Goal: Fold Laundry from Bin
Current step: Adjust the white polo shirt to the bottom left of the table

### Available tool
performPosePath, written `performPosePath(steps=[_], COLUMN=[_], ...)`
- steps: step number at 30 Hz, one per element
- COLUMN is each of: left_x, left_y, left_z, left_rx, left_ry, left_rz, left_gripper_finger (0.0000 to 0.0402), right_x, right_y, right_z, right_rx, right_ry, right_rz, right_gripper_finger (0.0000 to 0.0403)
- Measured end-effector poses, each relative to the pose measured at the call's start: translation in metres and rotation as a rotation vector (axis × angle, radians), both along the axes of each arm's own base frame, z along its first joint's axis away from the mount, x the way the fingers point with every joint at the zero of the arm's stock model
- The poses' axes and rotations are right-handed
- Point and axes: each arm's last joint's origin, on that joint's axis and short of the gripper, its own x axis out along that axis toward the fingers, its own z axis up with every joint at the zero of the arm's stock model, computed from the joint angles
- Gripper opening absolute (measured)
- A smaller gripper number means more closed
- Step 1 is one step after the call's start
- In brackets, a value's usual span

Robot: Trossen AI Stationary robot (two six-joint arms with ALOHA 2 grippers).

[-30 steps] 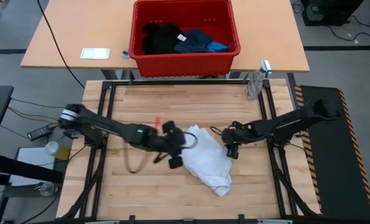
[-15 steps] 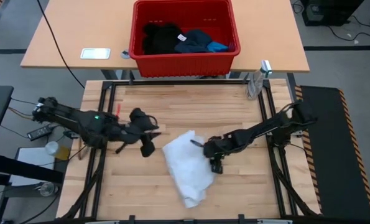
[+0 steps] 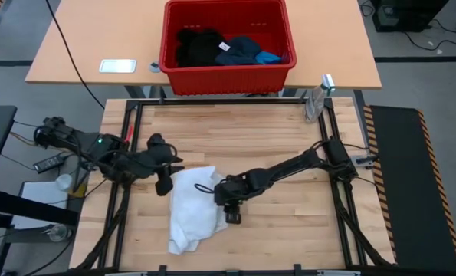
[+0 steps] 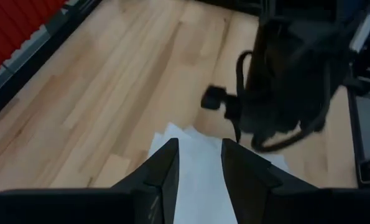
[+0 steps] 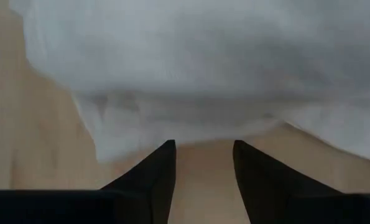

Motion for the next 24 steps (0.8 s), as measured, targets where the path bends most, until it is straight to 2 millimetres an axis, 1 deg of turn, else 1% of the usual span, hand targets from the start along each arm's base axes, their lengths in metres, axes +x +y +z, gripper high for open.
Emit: performPosePath(steps=[3,6,8,11,14,17,21,24], left_x=[-0.002,-0.003,-0.003,-0.004,-0.014,-0.028,-0.042,-0.050], left_y=[-0.002,-0.004,-0.004,-0.004,-0.004,-0.002,0.004,0.009], left_z=[-0.001,-0.001,-0.001,-0.001,0.007,0.017,0.025,0.029], left_rx=[0.006,0.006,0.003,0.004,0.029,0.047,0.022,0.007], left_ry=[0.020,0.021,0.020,0.008,-0.058,-0.146,-0.200,-0.227], left_rz=[-0.011,-0.021,-0.020,-0.001,0.021,0.049,0.057,0.058], left_gripper_finger=[0.0121,0.0121,0.0121,0.0121,0.0121,0.0121,0.0121,0.0121], right_x=[-0.010,-0.017,-0.016,-0.011,-0.004,0.001,0.003,0.005], right_y=[-0.003,-0.011,-0.022,-0.036,-0.045,-0.053,-0.059,-0.061], right_z=[0.003,-0.005,-0.014,-0.019,-0.016,-0.014,-0.014,-0.014], right_rx=[-0.057,-0.092,-0.101,-0.102,-0.111,-0.103,-0.133,-0.123], right_ry=[0.034,0.057,0.057,0.020,-0.049,-0.095,-0.105,-0.120], right_rz=[0.037,0.063,0.069,0.050,0.017,-0.001,-0.008,0.004], right_gripper_finger=[0.0164,0.0164,0.0164,0.0164,0.0164,0.0164,0.0163,0.0159])
